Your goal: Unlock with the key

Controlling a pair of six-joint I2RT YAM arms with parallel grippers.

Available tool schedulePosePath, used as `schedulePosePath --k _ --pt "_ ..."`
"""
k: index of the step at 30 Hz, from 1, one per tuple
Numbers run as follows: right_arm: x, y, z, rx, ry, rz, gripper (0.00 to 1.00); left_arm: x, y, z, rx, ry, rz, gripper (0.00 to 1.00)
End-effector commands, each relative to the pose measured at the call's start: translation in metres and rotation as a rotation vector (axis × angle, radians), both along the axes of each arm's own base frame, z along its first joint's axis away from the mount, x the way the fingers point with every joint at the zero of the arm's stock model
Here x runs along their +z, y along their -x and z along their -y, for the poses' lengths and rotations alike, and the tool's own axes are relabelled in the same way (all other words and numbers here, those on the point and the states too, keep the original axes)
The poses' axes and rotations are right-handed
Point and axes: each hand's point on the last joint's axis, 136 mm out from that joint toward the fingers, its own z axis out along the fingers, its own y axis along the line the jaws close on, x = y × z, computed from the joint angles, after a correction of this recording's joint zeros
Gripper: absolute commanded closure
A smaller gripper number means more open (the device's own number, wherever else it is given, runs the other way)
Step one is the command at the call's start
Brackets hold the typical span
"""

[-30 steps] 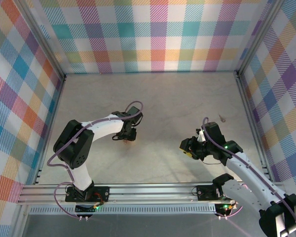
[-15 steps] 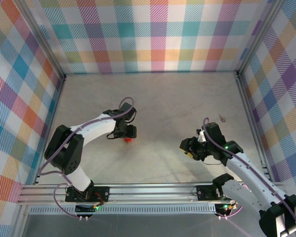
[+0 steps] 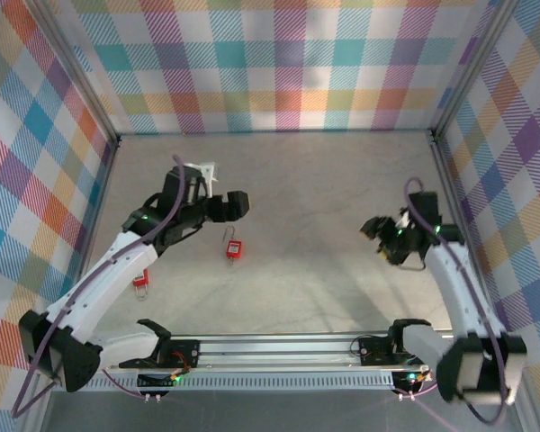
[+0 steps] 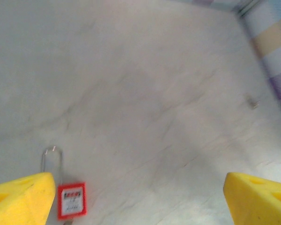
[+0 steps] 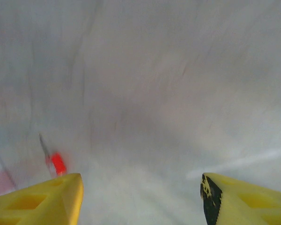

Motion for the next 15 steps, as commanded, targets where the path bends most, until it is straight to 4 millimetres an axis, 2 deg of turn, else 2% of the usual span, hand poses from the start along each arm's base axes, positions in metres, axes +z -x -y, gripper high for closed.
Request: schedulePosePath --k 1,3,6,10,15 --pt "-0.013 -0.036 0.063 -0.050 0.140 -0.047 0.34 0.075 0.007 0.007 -0.106 0.058 0.220 0.04" --pt "-0.020 -0.065 0.092 -0.146 0.055 -0.051 0.40 0.089 0.015 0.003 -0.115 0.049 0.246 0.03" --pt "-0.039 -0.098 0.125 -0.200 0.070 -0.112 0.45 0.091 0.031 -0.003 -0.138 0.030 0.234 0.03" --pt "-0.069 -0.123 0.140 -0.174 0.082 -0.206 0.55 0.073 0.053 -0.017 -0.125 -0.002 0.183 0.03" --pt "-0.094 -0.133 0.147 -0.169 0.080 -0.258 0.60 0.051 0.068 -0.033 -0.080 -0.035 0.136 0.03"
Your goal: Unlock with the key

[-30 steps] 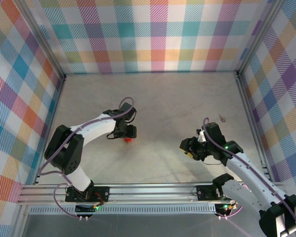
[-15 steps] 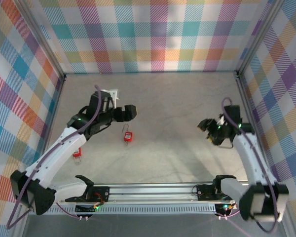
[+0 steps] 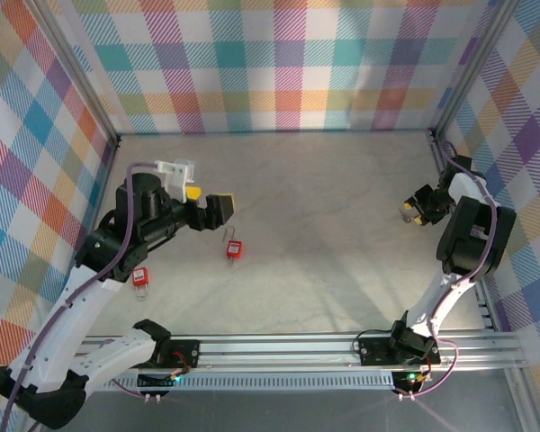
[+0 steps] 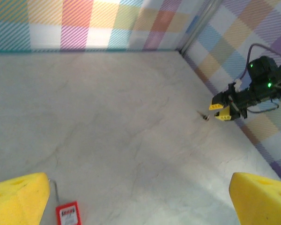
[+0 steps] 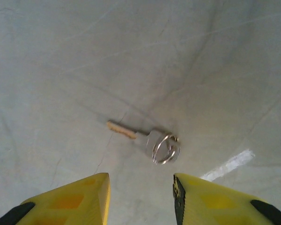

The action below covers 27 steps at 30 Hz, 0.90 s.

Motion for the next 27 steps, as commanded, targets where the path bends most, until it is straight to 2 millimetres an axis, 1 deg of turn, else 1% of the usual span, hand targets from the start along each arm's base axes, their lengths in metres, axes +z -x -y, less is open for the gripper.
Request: schedulePosePath --k 1,3,6,10,13,16,19,22,24,27 --pt "-0.004 -0.001 0.001 0.030 0.006 -0.032 0.61 -0.023 0.010 -0.014 0.033 -0.056 -0.066 0.02" --pt "-0.011 -0.001 0.000 0.033 -0.006 -0.046 0.64 -0.026 0.012 -0.015 0.037 -0.060 -0.077 0.03" --pt "-0.016 0.005 -0.001 0.037 -0.002 -0.066 0.64 -0.027 0.012 -0.017 0.050 -0.061 -0.082 0.02" --pt "-0.021 0.014 0.000 0.052 0.013 -0.098 0.65 -0.029 0.008 -0.015 0.055 -0.056 -0.091 0.02" --pt "-0.025 0.016 0.001 0.056 0.023 -0.110 0.67 -0.031 0.003 -0.012 0.055 -0.053 -0.101 0.03" --pt "-0.031 0.018 0.002 0.052 0.025 -0.123 0.73 -0.033 -0.001 -0.008 0.048 -0.045 -0.113 0.03" --pt "-0.034 0.016 0.004 0.046 0.033 -0.128 0.83 -0.033 -0.004 -0.002 0.028 -0.029 -0.117 0.03" --pt "-0.034 0.016 0.006 0.046 0.034 -0.134 0.94 -0.039 -0.009 0.003 0.028 -0.003 -0.122 0.03" --pt "-0.031 0.016 0.001 0.051 0.024 -0.123 1.00 -0.044 -0.012 0.014 0.003 0.051 -0.140 0.04" --pt "-0.020 0.017 -0.011 0.075 0.013 -0.087 1.00 -0.054 -0.020 0.036 -0.036 0.160 -0.187 0.06"
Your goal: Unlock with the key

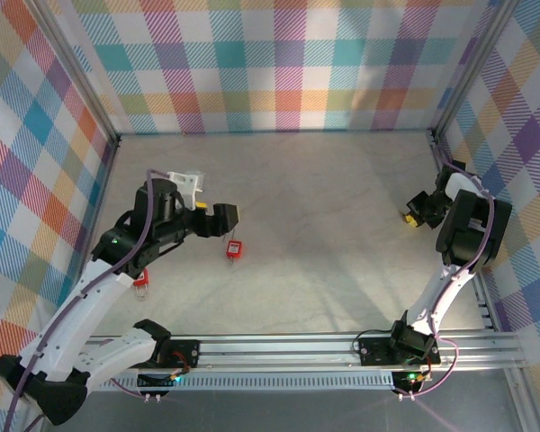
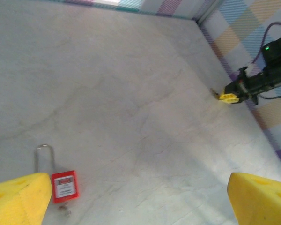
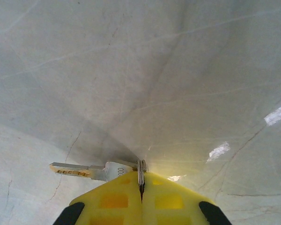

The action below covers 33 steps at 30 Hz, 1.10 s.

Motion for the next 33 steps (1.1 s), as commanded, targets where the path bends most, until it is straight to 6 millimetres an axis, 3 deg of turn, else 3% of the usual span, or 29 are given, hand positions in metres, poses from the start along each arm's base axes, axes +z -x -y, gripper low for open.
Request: schedulePosePath --k 1,5,10,13,16,19,24,33 --pt "0.011 0.008 -0.021 0.047 -0.021 0.013 1.00 -0.002 -0.010 0.033 -0.051 0.171 -0.035 0.07" --pt "0.053 0.007 -0.066 0.110 -0.081 0.140 1.00 -0.008 -0.018 0.082 -0.109 0.316 -0.092 0.10" --pt "0.118 0.025 -0.162 0.270 -0.199 0.300 1.00 -0.011 -0.026 0.144 -0.172 0.523 -0.171 0.16" --pt "0.141 0.041 -0.208 0.336 -0.267 0.346 1.00 -0.016 -0.030 0.170 -0.181 0.598 -0.192 0.20" --pt "0.156 0.056 -0.240 0.380 -0.304 0.374 1.00 -0.025 -0.036 0.186 -0.167 0.656 -0.238 0.22" --pt "0.172 0.066 -0.257 0.396 -0.334 0.422 1.00 -0.028 -0.042 0.194 -0.147 0.760 -0.288 0.26" --pt "0.195 0.078 -0.267 0.400 -0.382 0.487 1.00 -0.039 -0.049 0.195 -0.071 0.868 -0.392 0.28" --pt "0.208 0.094 -0.287 0.420 -0.474 0.556 1.00 -0.061 -0.041 0.203 0.031 0.995 -0.621 0.29"
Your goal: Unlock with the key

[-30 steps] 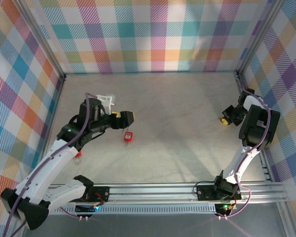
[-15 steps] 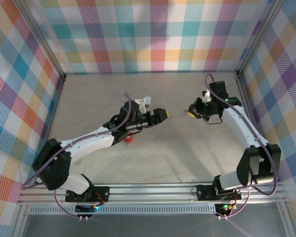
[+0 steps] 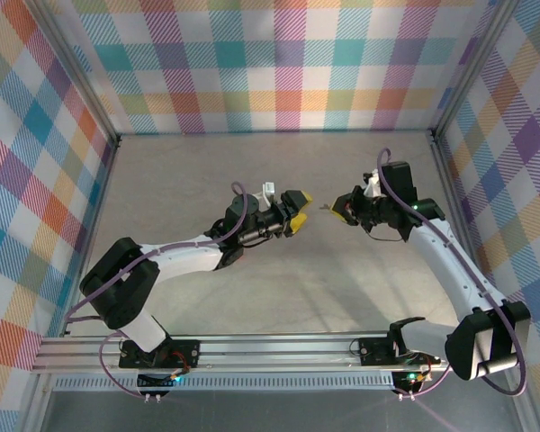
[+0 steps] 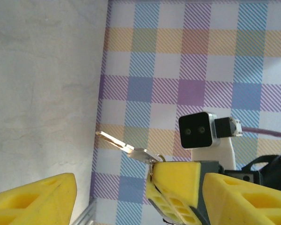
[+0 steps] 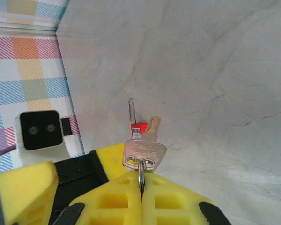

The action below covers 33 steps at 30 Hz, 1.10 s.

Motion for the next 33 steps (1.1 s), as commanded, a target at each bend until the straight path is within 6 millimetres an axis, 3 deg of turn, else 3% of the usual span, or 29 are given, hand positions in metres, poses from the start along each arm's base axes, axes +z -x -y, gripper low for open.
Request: schedulePosePath --k 1,11,17,24,33 --pt "0.010 0.003 -0.015 0.026 -0.071 0.034 1.00 0.008 0.003 0.005 0.021 0.099 -0.078 0.29" --pt "0.019 0.021 -0.045 0.113 -0.103 0.096 1.00 0.005 0.002 0.006 0.030 0.080 -0.128 0.30" --pt "0.014 0.035 -0.049 0.153 -0.092 0.102 1.00 0.000 0.000 0.003 0.047 0.078 -0.140 0.38" --pt "0.011 0.049 -0.048 0.179 -0.089 0.118 1.00 -0.003 -0.002 0.002 0.051 0.075 -0.143 0.53" --pt "0.011 0.056 -0.046 0.201 -0.082 0.142 1.00 -0.002 -0.002 0.004 0.041 0.059 -0.135 0.81"
